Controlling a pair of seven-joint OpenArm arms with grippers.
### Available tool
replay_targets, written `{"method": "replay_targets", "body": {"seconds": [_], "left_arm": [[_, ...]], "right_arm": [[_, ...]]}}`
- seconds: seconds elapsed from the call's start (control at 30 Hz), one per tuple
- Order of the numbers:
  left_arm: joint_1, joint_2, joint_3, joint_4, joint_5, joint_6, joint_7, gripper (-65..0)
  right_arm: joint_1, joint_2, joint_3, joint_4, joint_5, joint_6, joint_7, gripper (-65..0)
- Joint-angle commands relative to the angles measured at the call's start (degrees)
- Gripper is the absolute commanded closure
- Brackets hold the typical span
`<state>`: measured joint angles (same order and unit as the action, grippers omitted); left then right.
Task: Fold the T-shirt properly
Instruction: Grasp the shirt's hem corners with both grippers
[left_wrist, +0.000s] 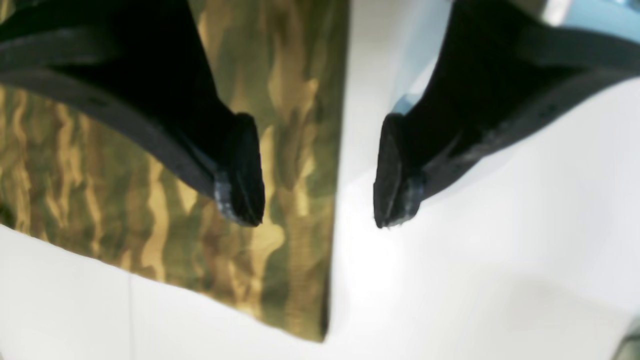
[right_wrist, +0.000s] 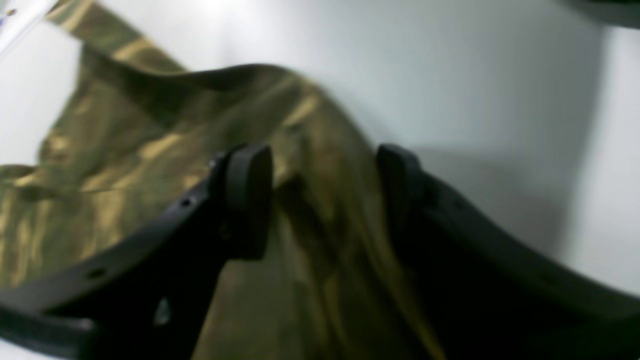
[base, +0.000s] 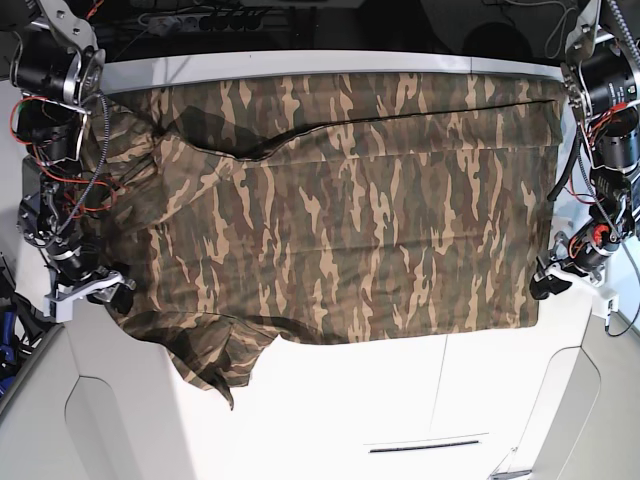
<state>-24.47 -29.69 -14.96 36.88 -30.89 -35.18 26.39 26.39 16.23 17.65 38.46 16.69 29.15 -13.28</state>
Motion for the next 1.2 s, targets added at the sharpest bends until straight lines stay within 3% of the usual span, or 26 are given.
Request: {"method": "replay_targets", "body": {"seconds": [0.0,0.17,0.3,0.43,0.5,0.83,0.97,1.17], "left_arm": [[-1.44,-0.20,0.00,0.44,-0.15,-0.20,0.90,-38.3],[-1.55,1.64,0.00,0.44,-0.13,-0.22,1.31,-37.3],[-1.95,1.92,0.00,0.44,-0.17,-0.92,2.19,-22.9],[-3.19,1.86,0.00,0.46,-0.17,-4.82,4.39,-6.5],[-3.67,1.75,0.00,0.83,-1.20,-4.82,5.86,0.0],[-3.89,0.44,-0.07,9.22,-12.57,-4.82,19.56,0.0],[-2.51,-0.39,-0.07,13.53,-16.28,-4.82,24.65,0.0],[3.56,-3.76,-0.07,21.42,-20.28,-4.82,25.77,0.0]], "right_arm": [[1.40,0.02,0.11,0.50,0.17,0.68,-0.20,-32.5],[1.51,-1.84,-0.17,0.50,0.17,1.53,-0.24,-32.0],[1.51,-2.43,-0.52,0.52,0.20,2.78,-0.48,-18.3],[1.53,-2.40,-0.52,0.55,-0.50,3.41,-0.48,0.0],[1.53,-2.43,-0.52,0.63,-1.73,4.35,-0.66,0.0],[1.51,-1.36,-0.52,7.65,-0.22,4.31,-11.72,0.0],[1.38,0.50,-0.52,12.61,6.49,4.31,-20.92,0.0],[-0.59,4.28,-0.52,19.23,15.34,5.01,-29.90,0.0]]}}
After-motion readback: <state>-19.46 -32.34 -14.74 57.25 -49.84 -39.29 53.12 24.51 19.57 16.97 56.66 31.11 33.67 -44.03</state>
